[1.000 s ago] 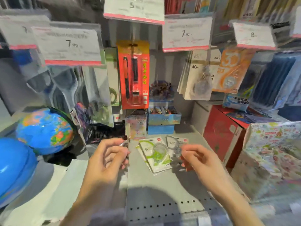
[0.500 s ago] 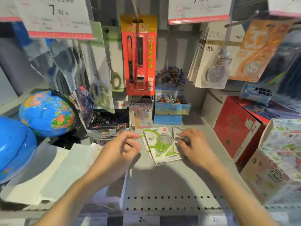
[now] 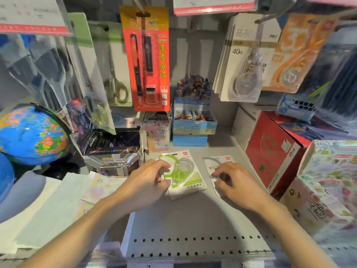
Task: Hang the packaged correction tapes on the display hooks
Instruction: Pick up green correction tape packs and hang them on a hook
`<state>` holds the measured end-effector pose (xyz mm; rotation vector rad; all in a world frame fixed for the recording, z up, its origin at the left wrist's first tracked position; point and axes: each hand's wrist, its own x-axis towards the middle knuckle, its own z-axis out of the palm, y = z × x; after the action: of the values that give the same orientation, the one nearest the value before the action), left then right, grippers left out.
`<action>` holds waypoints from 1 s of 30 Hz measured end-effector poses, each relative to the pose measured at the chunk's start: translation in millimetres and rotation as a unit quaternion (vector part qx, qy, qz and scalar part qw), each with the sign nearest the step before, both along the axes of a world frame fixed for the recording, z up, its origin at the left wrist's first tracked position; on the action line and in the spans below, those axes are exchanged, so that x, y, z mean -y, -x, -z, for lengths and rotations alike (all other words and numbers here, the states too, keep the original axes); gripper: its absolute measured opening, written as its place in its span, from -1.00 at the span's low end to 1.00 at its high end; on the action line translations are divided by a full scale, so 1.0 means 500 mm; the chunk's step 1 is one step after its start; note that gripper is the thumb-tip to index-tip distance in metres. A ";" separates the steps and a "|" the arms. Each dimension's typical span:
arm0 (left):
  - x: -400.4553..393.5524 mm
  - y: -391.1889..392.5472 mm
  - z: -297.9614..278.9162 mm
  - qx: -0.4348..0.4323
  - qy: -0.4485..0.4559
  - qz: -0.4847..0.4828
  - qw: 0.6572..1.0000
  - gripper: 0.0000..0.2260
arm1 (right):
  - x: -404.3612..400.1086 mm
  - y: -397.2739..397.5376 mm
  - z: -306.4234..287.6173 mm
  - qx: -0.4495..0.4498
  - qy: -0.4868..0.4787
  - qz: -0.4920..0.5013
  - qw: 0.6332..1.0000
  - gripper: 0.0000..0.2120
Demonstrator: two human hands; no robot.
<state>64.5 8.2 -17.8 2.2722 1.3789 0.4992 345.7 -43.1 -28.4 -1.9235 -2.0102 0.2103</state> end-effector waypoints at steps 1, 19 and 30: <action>-0.005 -0.006 -0.001 -0.012 0.008 -0.005 1.000 -0.64 | -0.005 0.008 -0.004 -0.016 -0.007 0.009 1.000 -0.78; -0.033 -0.039 -0.019 0.104 0.169 -0.057 0.978 -0.43 | -0.065 0.093 0.006 -0.511 0.108 0.099 0.847 -0.77; -0.018 -0.059 -0.072 0.367 0.184 -0.037 0.911 -0.51 | -0.016 0.097 -0.070 -0.668 0.025 0.053 0.742 -0.68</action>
<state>94.0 17.0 18.1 1.4912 1.0463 0.9135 297.5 -34.9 6.5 -1.1539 -0.8651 1.2024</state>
